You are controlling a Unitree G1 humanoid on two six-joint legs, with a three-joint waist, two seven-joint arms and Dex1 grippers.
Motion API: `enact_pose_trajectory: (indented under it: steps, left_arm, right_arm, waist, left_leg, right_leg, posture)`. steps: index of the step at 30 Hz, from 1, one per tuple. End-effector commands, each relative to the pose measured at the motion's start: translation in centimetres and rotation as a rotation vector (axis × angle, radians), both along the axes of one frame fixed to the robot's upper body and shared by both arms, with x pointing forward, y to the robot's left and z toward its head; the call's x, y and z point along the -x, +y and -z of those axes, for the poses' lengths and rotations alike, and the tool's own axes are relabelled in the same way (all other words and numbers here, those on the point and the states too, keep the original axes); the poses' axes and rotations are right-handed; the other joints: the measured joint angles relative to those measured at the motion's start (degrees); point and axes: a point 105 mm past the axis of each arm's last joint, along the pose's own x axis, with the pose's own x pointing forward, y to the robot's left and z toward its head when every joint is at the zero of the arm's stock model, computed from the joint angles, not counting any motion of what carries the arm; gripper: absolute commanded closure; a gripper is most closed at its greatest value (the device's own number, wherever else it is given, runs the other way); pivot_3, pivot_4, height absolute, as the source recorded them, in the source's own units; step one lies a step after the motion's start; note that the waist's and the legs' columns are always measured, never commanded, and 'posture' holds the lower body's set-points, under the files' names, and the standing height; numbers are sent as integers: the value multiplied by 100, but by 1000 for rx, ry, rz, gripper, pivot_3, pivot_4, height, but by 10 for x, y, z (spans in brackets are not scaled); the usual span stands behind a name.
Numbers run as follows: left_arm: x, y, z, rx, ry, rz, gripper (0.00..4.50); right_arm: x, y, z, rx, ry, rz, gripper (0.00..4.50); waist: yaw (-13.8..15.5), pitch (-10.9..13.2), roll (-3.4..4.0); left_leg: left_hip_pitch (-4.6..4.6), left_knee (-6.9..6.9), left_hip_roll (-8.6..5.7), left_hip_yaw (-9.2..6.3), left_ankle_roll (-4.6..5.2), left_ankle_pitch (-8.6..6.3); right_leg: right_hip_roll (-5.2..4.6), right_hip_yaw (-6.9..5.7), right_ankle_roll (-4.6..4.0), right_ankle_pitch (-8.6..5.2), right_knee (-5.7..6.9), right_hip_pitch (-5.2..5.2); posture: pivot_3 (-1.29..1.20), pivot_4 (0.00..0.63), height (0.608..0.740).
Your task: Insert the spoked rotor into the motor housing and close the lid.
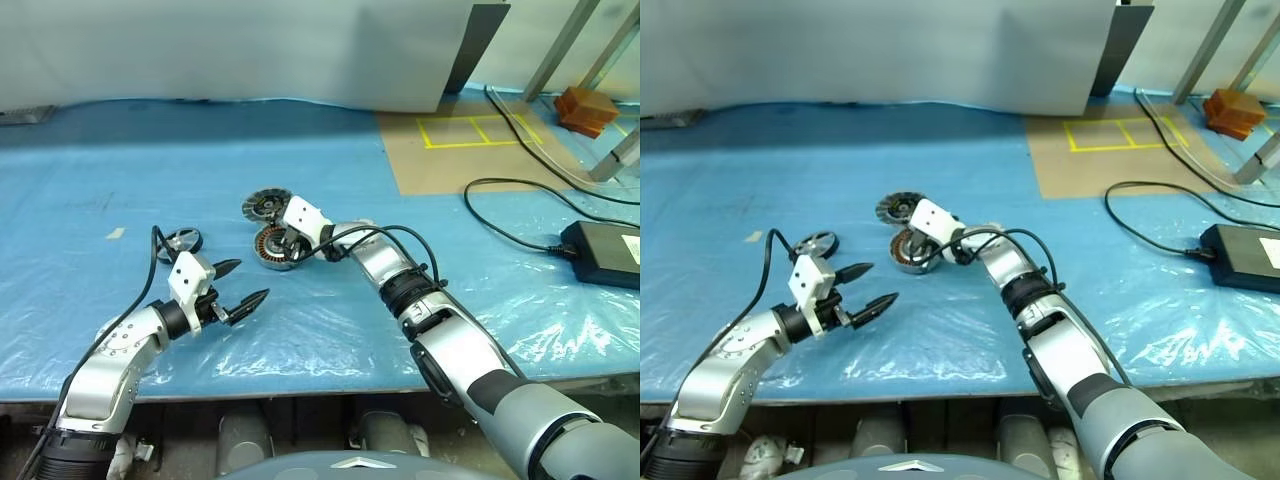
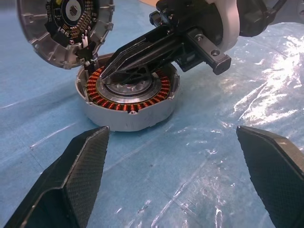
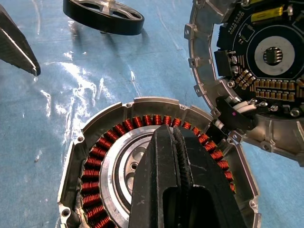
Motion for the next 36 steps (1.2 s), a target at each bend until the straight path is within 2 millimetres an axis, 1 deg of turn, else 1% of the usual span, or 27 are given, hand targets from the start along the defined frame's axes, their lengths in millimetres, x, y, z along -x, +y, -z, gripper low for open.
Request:
enact_pose_trajectory:
  steps: [1,3,4,5,6,7,8,9,11,12,15,17,19,20,22,24,27,28,30,32,34,36]
  left_arm:
    - [2,-6,-10,7,-40,19,0]
    - [0,-7,-11,11,-43,22,0]
    - [0,-7,-11,12,-44,22,0]
    - [-1,-7,-12,13,-45,22,0]
    - [-1,-8,-12,14,-46,23,0]
    - [-1,-8,-12,14,-46,23,0]
    - [-1,-8,-12,15,-46,23,0]
    - [-1,-8,-12,14,-46,24,0]
    - [-2,-8,-13,15,-49,24,0]
    - [-3,-8,-14,16,-51,22,0]
    - [-6,-5,-16,12,-63,-6,0]
    - [-11,0,-18,15,-74,-43,0]
    - [-16,5,-22,23,-83,-73,0]
    - [-20,11,-25,32,-90,-96,0]
    - [-26,22,-34,37,-113,-131,0]
    - [-31,34,-42,17,-140,-162,0]
    - [-36,56,-61,-17,-161,-213,0]
    - [-38,64,-66,-41,-147,-228,0]
    - [-38,77,-75,-112,-151,-210,0]
    - [-40,90,-83,-166,-122,-187,0]
    - [-48,105,-91,-224,-97,-181,0]
    - [-53,117,-95,-267,-68,-164,0]
  right_arm:
    - [8,-2,5,-106,136,-11,4453]
    - [9,6,-30,-311,185,-43,4453]
    - [9,8,-42,-370,192,-57,4453]
    - [12,10,-52,-407,207,-86,4453]
    - [14,11,-57,-418,213,-102,4453]
    - [15,13,-58,-411,214,-107,4453]
    - [16,14,-54,-385,208,-102,4453]
    - [15,14,-49,-361,205,-92,4453]
    - [12,12,-33,-294,193,-45,4453]
    - [12,10,-22,-244,186,-37,4453]
    - [14,3,2,-144,190,-21,4453]
    - [17,-1,14,-93,200,-28,4453]
    - [16,-5,20,-70,200,-21,4453]
    - [15,-7,19,-79,199,-9,4453]
    - [13,-5,-3,-214,227,-23,4453]
    - [17,-5,-28,-329,253,-77,4453]
    - [27,-10,-47,-354,270,-159,4453]
    - [32,-14,-49,-345,278,-180,4453]
    - [37,-21,-48,-308,284,-195,4453]
    - [36,-30,-41,-282,285,-158,4453]
    - [34,-41,-33,-265,292,-115,4453]
    - [33,-47,-30,-263,301,-88,4453]
  waist:
    - [2,0,0]
    - [-1,3,0]
    - [-2,5,0]
    - [-1,8,2]
    - [-1,8,3]
    - [-4,8,2]
    - [-6,7,1]
    - [-5,7,1]
    - [-3,7,1]
    - [-3,7,1]
    - [-2,8,2]
    - [-2,8,2]
    - [-2,8,2]
    - [-2,8,2]
    - [-2,8,2]
    - [0,8,2]
    - [9,11,0]
    - [19,12,-2]
    - [25,11,-4]
    - [35,10,-6]
    - [39,10,-6]
    - [48,11,-5]
  left_leg:
    - [0,-1,0,0,5,-3]
    - [-9,-2,1,0,9,-5]
    - [-21,-3,2,0,7,-3]
    - [-39,-2,4,1,2,1]
    - [-66,0,6,0,2,4]
    - [-92,1,7,-3,5,8]
    - [-97,2,7,-3,4,9]
    - [-96,0,7,-4,4,8]
    - [-97,-16,11,-6,1,7]
    - [-98,-19,12,-7,0,7]
    - [-102,-21,10,-7,-2,6]
    - [-99,-18,7,-6,-2,5]
    - [-84,-17,8,-6,-2,5]
    - [-77,-16,7,-6,-1,5]
    - [-65,-14,7,-6,-1,5]
    - [-66,-12,7,-6,-1,5]
    - [-79,-11,7,-9,0,6]
    - [-84,-11,7,-10,0,6]
    - [-89,-12,11,-21,-2,6]
    - [-89,-18,11,-23,-2,6]
    - [-90,-20,9,-23,-3,6]
    - [-92,-19,9,-23,-3,6]
  right_leg:
    - [0,0,0,0,0,-1]
    - [1,0,0,0,0,-10]
    - [2,2,-1,0,0,-21]
    - [5,1,-1,1,0,-36]
    - [8,0,-1,2,0,-59]
    - [11,-3,3,6,0,-79]
    - [13,-4,22,18,6,-85]
    - [13,-7,23,19,12,-86]
    - [18,-14,20,17,6,-88]
    - [18,-16,18,15,3,-88]
    - [14,-18,18,15,-4,-88]
    - [10,-17,17,15,-3,-87]
    - [8,-17,-4,2,-1,-75]
    - [7,-17,-5,1,0,-68]
    - [7,-16,-6,0,0,-57]
    - [7,-15,-6,0,0,-57]
    - [8,-18,1,4,-6,-60]
    - [8,-20,16,13,-7,-62]
    - [13,-31,19,15,-6,-64]
    - [15,-34,20,15,-11,-63]
    - [14,-34,20,16,-15,-63]
    - [14,-35,20,16,-18,-63]
  posture:
    - [0,150,740]
    - [0,150,740]
    - [0,150,740]
    - [0,150,740]
    - [0,150,740]
    - [0,150,740]
    - [0,150,740]
    - [0,150,740]
    - [0,150,740]
    - [0,150,740]
    - [0,150,740]
    - [0,150,740]
    - [0,150,740]
    - [0,150,740]
    - [0,150,740]
    - [0,150,740]
    - [0,150,740]
    - [0,150,740]
    - [0,150,740]
    - [0,150,740]
    - [0,150,740]
    - [0,150,740]
